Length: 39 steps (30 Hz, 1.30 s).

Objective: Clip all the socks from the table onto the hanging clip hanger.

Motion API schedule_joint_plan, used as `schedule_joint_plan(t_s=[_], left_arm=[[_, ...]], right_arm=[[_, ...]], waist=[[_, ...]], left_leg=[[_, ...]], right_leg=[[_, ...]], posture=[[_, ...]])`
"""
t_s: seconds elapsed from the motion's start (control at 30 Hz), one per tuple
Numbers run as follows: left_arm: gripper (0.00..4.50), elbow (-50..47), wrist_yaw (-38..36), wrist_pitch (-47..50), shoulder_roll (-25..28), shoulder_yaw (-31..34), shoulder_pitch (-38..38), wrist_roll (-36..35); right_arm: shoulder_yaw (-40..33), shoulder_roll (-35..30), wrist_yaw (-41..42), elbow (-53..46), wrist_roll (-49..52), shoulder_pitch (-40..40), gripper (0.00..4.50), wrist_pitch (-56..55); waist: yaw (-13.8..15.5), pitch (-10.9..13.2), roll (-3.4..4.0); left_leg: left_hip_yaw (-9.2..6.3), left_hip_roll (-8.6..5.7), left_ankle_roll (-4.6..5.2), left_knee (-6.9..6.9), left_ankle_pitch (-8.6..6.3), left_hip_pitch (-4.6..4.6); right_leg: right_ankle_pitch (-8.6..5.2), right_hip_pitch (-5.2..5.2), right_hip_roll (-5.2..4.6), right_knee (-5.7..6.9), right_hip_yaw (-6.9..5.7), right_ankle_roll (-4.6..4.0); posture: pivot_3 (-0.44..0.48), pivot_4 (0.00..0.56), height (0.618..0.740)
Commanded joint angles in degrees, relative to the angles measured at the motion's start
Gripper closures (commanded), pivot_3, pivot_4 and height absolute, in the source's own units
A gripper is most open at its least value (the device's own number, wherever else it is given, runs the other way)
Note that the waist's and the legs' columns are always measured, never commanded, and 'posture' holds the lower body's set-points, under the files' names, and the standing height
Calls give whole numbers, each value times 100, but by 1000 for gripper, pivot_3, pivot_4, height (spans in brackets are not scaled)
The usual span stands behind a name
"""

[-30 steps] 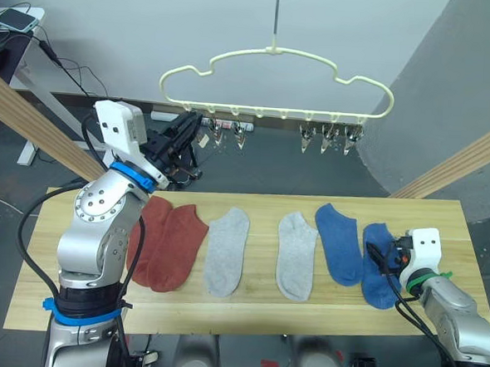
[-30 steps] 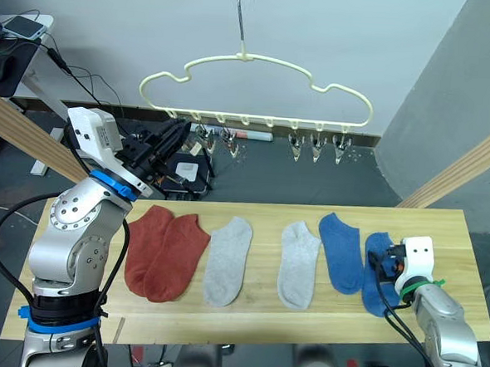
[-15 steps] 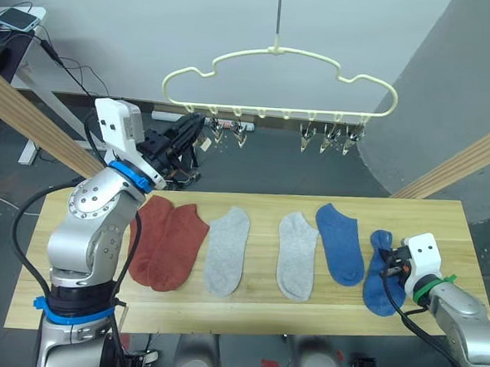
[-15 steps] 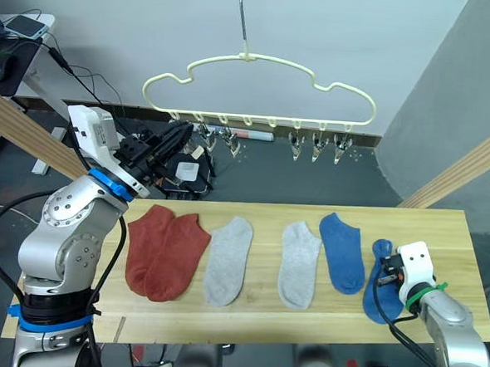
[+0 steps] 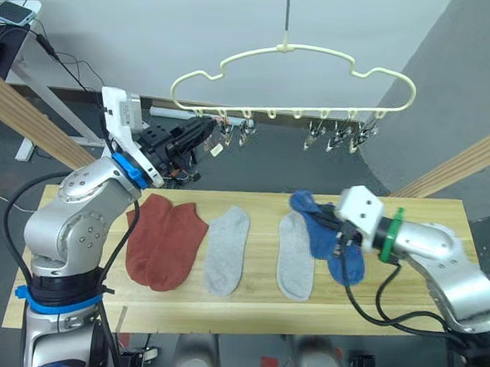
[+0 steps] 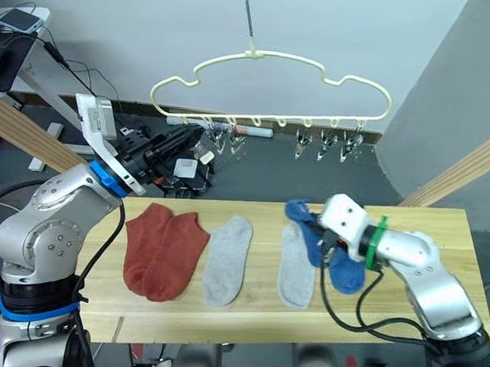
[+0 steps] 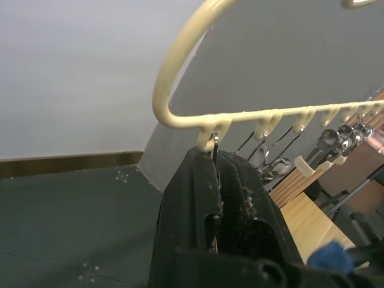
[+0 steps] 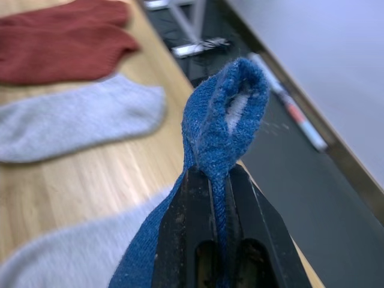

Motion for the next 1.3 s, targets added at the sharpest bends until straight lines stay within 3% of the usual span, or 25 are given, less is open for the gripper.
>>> schedule_joint_plan(t_s=[0.03, 0.4, 1.3], left_arm=[[4500, -279, 31, -13, 30, 55, -57, -132], [4500, -341, -19, -45, 37, -16, 19, -154], [4500, -275, -128, -381, 7, -176, 121, 167]], right_arm=[[585, 473, -115, 79, -297, -552, 4476, 305], [1084, 1811, -493, 1103, -730, -1944, 4476, 965], [1120, 2653, -514, 1611, -1096, -2792, 4476, 813]], waist=[[-6, 0, 0], [-18, 0, 0], [-33, 0, 0]], left_leg=[[-1, 2, 0, 3, 1, -9], [-6, 9, 0, 5, 1, -13], [-15, 9, 1, 5, 0, -19]], right_leg=[[2, -12, -1, 5, 0, -1], [3, -14, -15, 7, -9, -3], [4, -19, -34, 12, -28, -5]], posture=[[-170, 416, 730], [-175, 415, 730], [-180, 407, 730]])
